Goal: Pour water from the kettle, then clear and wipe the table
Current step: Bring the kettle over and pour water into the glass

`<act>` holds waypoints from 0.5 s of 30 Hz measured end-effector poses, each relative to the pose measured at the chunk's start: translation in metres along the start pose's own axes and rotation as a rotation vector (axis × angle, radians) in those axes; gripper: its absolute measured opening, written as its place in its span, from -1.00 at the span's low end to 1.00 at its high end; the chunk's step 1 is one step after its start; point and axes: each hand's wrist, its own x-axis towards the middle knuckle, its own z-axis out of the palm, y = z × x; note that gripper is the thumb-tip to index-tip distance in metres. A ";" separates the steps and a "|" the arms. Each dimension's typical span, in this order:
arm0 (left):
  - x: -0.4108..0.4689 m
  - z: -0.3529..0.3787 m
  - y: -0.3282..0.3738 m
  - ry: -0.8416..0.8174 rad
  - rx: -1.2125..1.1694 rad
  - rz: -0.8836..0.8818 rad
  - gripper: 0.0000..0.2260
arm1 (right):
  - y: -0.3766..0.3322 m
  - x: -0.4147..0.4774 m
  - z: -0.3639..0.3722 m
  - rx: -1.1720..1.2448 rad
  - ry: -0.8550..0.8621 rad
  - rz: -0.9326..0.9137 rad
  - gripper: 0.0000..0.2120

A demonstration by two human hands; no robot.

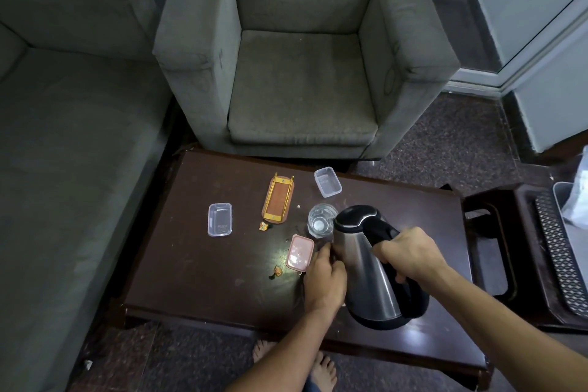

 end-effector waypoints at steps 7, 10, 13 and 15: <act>-0.003 -0.008 0.018 0.059 -0.047 0.021 -0.71 | 0.031 -0.020 -0.005 0.246 0.052 -0.052 -0.76; -0.006 -0.016 0.028 0.094 -0.034 0.065 -0.72 | 0.041 -0.031 -0.002 0.326 0.091 -0.070 -0.74; -0.008 -0.024 0.039 0.120 0.002 0.113 -0.71 | 0.046 -0.043 -0.001 0.414 0.126 -0.098 -0.68; -0.012 -0.029 0.048 0.133 0.022 0.149 -0.70 | 0.049 -0.053 -0.003 0.455 0.140 -0.122 -0.66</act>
